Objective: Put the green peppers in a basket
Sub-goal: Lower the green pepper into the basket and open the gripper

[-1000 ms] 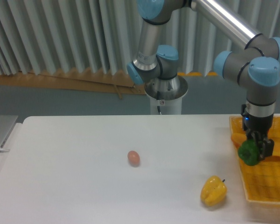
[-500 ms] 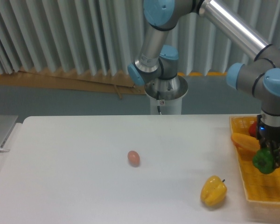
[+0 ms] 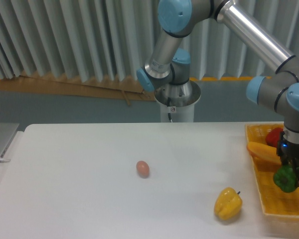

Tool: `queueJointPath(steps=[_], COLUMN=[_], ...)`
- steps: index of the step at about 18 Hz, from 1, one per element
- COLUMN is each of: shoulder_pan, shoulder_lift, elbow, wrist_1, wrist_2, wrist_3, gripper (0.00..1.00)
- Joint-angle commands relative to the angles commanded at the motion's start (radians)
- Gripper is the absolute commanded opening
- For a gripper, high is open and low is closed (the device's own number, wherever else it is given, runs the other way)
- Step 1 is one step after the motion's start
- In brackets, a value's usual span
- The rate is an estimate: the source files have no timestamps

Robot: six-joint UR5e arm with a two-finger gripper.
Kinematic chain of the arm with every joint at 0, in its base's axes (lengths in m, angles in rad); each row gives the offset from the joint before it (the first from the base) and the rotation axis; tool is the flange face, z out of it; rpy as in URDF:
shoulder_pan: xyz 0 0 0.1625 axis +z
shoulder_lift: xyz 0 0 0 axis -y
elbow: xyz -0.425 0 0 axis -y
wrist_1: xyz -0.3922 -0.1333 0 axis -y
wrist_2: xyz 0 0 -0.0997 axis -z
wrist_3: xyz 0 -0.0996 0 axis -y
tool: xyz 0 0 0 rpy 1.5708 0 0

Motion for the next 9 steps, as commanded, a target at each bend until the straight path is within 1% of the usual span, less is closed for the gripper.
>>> queueJointPath(steps=[1,9], shoulder_pan=[0.0,-0.023], shoulder_lift=[0.0,0.015], elbow=[0.0,-0.002], wrist_1=[0.008,0.008], wrist_2=[0.0,-0.002], wrist_3=[0.0,-0.002], gripper=[1.0,1.0])
